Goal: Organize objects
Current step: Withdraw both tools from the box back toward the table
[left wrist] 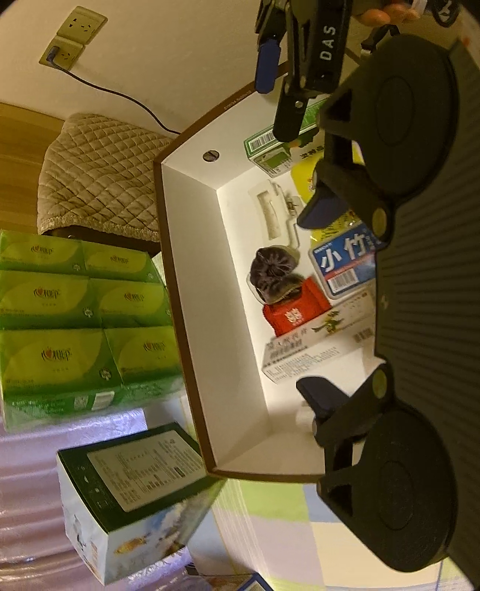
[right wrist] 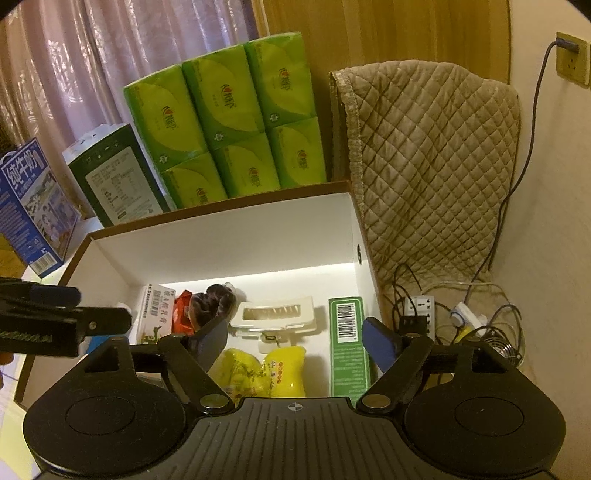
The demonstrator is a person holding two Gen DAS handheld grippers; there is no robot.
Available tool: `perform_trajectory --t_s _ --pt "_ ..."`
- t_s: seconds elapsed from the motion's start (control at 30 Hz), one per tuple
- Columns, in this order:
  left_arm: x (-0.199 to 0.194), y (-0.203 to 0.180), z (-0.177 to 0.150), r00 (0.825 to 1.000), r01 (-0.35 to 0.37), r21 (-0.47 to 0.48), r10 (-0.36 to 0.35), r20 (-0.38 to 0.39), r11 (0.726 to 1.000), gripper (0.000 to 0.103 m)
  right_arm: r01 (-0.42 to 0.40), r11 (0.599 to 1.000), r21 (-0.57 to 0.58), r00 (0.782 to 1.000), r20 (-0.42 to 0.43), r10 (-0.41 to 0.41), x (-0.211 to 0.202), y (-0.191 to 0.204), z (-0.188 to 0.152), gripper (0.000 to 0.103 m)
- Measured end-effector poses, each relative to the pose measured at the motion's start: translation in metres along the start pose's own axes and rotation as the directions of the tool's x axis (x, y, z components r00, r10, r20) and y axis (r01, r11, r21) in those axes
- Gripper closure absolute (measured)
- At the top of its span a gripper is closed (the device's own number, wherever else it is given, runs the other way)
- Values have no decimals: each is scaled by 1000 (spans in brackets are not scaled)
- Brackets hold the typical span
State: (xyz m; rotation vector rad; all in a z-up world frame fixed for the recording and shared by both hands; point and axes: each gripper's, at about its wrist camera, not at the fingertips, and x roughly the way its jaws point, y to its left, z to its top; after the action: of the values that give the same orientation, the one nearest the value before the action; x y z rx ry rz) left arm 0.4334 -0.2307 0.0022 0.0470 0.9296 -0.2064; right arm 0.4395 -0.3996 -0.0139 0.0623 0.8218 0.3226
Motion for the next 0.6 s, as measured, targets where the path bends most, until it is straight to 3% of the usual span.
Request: perform_trajectory --t_s 0.6 --pt "-72 9 -25 993 -30 -34 33 112 999 1 3 997 72 1000 0 -3 -30 8 -16 19"
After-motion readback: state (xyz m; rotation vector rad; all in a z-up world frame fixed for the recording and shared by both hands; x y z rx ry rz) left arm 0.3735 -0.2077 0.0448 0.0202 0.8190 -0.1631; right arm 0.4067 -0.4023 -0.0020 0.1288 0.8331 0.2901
